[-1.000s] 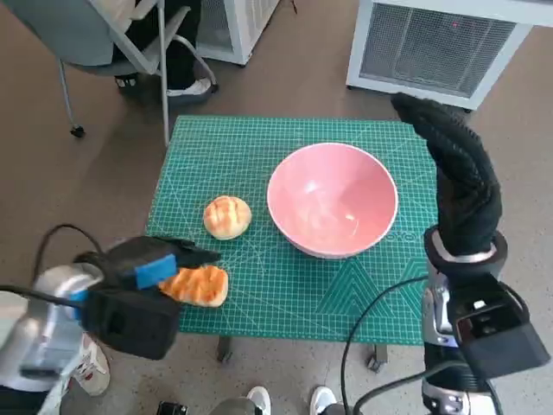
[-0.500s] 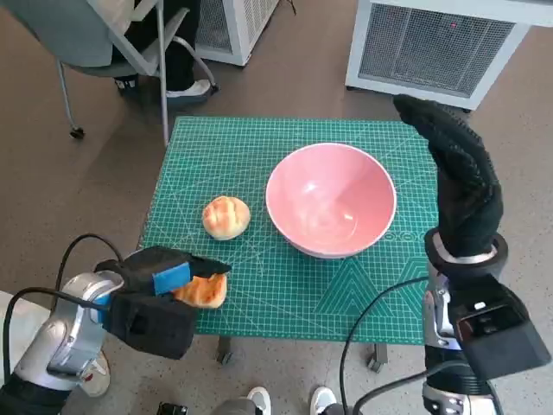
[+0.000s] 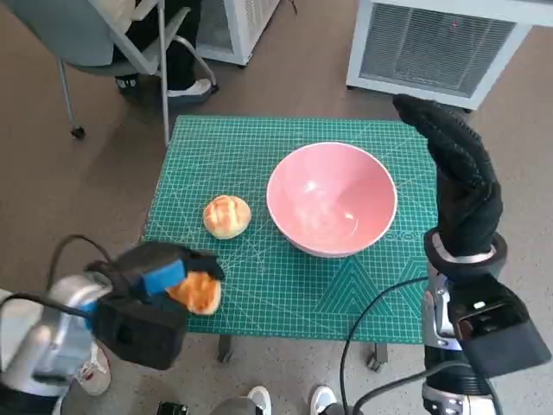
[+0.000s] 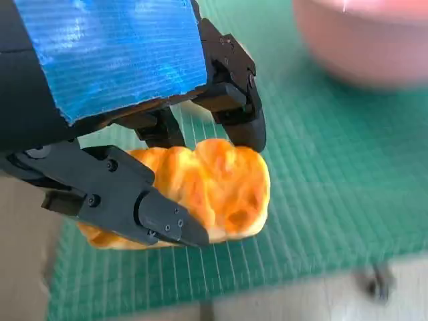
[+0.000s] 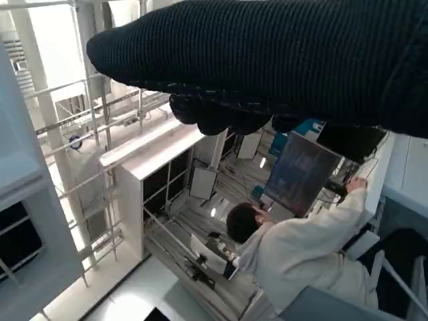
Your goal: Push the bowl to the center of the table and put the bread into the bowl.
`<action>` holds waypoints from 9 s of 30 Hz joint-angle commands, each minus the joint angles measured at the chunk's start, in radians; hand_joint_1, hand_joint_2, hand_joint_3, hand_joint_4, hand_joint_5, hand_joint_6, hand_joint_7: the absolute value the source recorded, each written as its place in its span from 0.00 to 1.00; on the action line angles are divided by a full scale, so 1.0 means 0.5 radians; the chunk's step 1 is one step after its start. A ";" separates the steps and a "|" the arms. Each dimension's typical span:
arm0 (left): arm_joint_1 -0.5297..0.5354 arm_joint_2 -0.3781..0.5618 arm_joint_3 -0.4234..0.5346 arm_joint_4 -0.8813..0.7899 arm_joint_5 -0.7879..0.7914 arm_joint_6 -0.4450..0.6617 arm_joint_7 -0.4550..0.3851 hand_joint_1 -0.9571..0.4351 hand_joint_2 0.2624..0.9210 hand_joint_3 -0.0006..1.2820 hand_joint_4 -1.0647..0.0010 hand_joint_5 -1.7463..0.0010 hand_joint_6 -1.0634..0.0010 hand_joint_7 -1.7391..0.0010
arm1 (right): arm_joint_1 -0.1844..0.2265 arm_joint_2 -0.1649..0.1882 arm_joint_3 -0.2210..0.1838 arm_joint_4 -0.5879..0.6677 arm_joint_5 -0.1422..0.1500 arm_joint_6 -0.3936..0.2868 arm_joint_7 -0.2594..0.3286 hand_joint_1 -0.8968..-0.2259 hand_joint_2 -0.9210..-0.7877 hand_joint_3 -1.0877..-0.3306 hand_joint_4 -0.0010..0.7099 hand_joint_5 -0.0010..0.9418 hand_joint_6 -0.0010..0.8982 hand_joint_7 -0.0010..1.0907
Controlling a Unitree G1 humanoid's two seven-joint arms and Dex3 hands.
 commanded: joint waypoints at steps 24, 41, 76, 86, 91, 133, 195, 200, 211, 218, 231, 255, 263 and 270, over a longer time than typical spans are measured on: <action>-0.939 -0.338 0.140 0.119 -0.103 -0.118 0.516 0.69 0.88 0.00 0.11 0.48 0.17 0.50 | 0.108 0.012 -0.012 -0.035 0.017 0.030 -0.035 0.75 0.00 0.71 0.56 0.00 0.02 0.77; -1.543 -0.817 -0.375 0.988 0.089 -0.422 0.612 0.69 0.98 0.02 0.29 0.41 0.34 0.34 | 0.156 0.037 -0.018 -0.101 0.008 0.071 -0.069 0.73 0.00 0.73 0.57 0.00 0.04 0.75; -1.900 -0.993 -0.446 2.466 -0.042 -0.922 0.347 0.54 0.95 0.01 0.88 0.99 0.76 0.97 | 0.241 0.010 -0.063 -0.164 -0.070 0.017 -0.164 0.72 0.00 0.75 0.59 0.01 0.12 0.65; -1.754 -0.700 -0.335 2.297 -0.055 -1.092 0.522 0.51 0.94 0.00 0.85 0.99 0.74 0.98 | 0.245 0.011 -0.063 -0.166 -0.062 0.011 -0.166 0.71 0.00 0.75 0.59 0.01 0.12 0.64; -1.680 -0.597 -0.276 2.236 -0.097 -1.037 0.479 0.52 0.94 0.00 0.83 0.99 0.73 0.97 | 0.242 0.011 -0.060 -0.161 -0.047 0.005 -0.158 0.71 0.00 0.75 0.59 0.01 0.13 0.64; -1.643 -0.702 -0.586 2.676 0.228 -0.437 0.408 0.49 0.99 0.01 0.80 1.00 0.71 1.00 | 0.205 -0.053 -0.030 -0.152 0.046 0.011 -0.052 0.75 0.00 0.74 0.59 0.00 0.12 0.67; -1.748 -0.583 -0.209 1.508 0.028 -0.448 0.676 0.69 0.99 0.03 0.31 0.38 0.39 0.32 | 0.224 -0.054 -0.040 -0.141 0.039 -0.010 -0.070 0.73 0.00 0.75 0.61 0.01 0.13 0.65; -1.765 -0.664 -0.242 1.437 0.034 -0.448 0.687 0.69 0.99 0.03 0.31 0.39 0.38 0.32 | 0.222 -0.046 -0.039 -0.138 0.030 -0.010 -0.079 0.73 0.00 0.75 0.62 0.01 0.13 0.65; -1.869 -0.893 -0.456 1.685 0.111 -0.556 0.630 0.69 1.00 0.04 0.32 0.38 0.41 0.31 | 0.227 -0.025 -0.034 -0.161 0.012 0.005 -0.093 0.73 0.00 0.75 0.62 0.01 0.13 0.65; -1.960 -1.051 -0.550 2.091 0.038 -0.539 0.303 0.68 0.99 0.05 0.66 0.82 0.64 0.76 | 0.232 -0.027 -0.037 -0.180 0.020 0.017 -0.094 0.73 0.00 0.75 0.63 0.01 0.13 0.65; -1.948 -1.075 -0.663 2.285 0.182 -0.678 0.389 0.61 0.94 0.00 0.91 1.00 0.75 0.99 | 0.257 -0.044 -0.058 -0.210 0.035 0.010 -0.086 0.74 0.00 0.76 0.63 0.01 0.14 0.64; -1.408 -1.120 0.115 1.875 -0.806 -1.177 0.656 0.44 1.00 0.18 0.80 0.97 0.70 0.97 | 0.138 -0.061 -0.128 -0.338 -0.085 0.196 -0.212 0.73 0.00 0.76 0.61 0.00 0.16 0.62; -1.022 -1.257 0.232 1.297 -1.217 -0.922 0.613 0.44 1.00 0.28 0.76 0.96 0.92 0.69 | -0.025 -0.037 -0.128 -0.363 -0.201 0.346 -0.338 0.74 0.00 0.75 0.59 0.00 0.15 0.63; -0.883 -1.300 0.243 0.998 -1.334 -0.676 0.602 0.44 1.00 0.30 0.78 0.96 0.99 0.58 | -0.118 -0.029 -0.096 -0.349 -0.223 0.418 -0.371 0.75 0.00 0.73 0.57 0.00 0.14 0.65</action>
